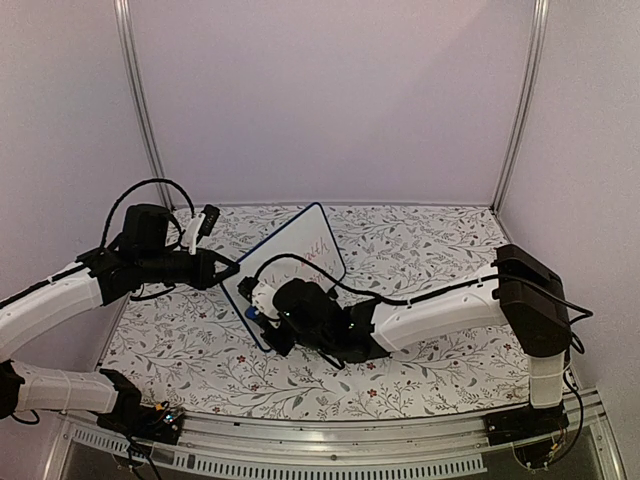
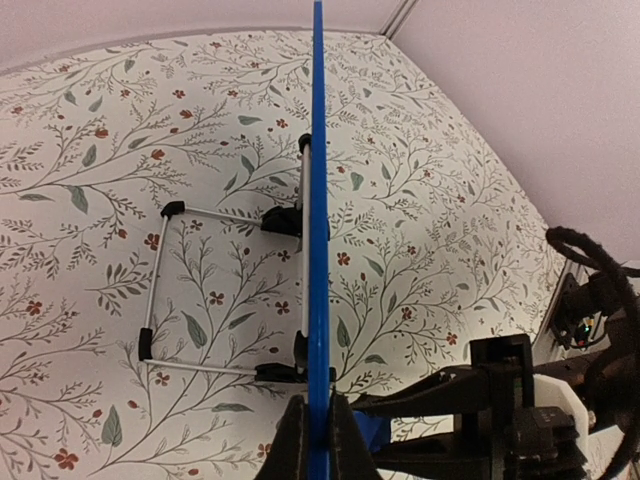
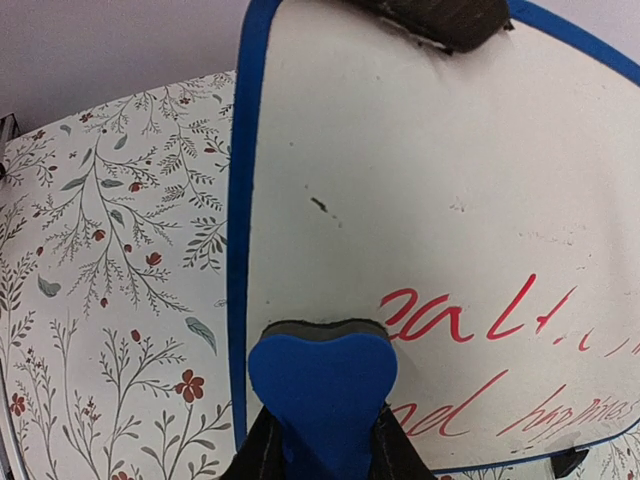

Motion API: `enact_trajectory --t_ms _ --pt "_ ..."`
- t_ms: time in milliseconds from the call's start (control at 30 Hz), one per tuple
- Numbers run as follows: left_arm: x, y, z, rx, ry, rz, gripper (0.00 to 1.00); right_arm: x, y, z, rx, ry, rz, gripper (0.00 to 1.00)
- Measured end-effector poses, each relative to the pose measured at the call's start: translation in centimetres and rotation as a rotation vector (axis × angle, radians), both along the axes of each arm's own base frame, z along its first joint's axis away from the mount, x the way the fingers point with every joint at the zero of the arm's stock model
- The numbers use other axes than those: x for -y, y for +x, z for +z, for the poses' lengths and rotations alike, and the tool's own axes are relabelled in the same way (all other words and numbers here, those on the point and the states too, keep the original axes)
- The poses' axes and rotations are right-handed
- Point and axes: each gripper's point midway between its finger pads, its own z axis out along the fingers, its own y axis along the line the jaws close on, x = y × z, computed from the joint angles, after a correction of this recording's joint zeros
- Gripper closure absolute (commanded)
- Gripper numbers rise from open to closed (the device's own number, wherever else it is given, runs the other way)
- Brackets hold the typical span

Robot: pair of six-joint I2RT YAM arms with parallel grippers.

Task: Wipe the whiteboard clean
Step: Erase the center of the board.

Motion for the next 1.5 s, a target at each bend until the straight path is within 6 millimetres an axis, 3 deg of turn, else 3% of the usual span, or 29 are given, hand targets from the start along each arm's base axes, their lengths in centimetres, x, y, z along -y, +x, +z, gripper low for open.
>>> enact_trajectory --t_ms 367,733,1167,1500 --pt "0.1 -0.1 0.1 -0.001 -0.005 -0.007 1.00 0.3 0.1 0.4 0.006 -0.008 -0.005 0.84" --pt "0.1 -0.2 0.1 -0.001 -0.007 -0.010 1.00 -0.6 1.0 4.0 0.087 0.016 -0.011 0.84" --pt "0.1 -0.2 0.1 -0.001 -0.007 -0.009 1.00 0.6 0.2 -0.1 0.025 -0.044 -0.003 0.84" --pt "0.1 -0.1 0.1 -0.001 -0.007 -0.009 1.00 0.6 0.0 -0.2 0.017 -0.046 -0.001 0.84"
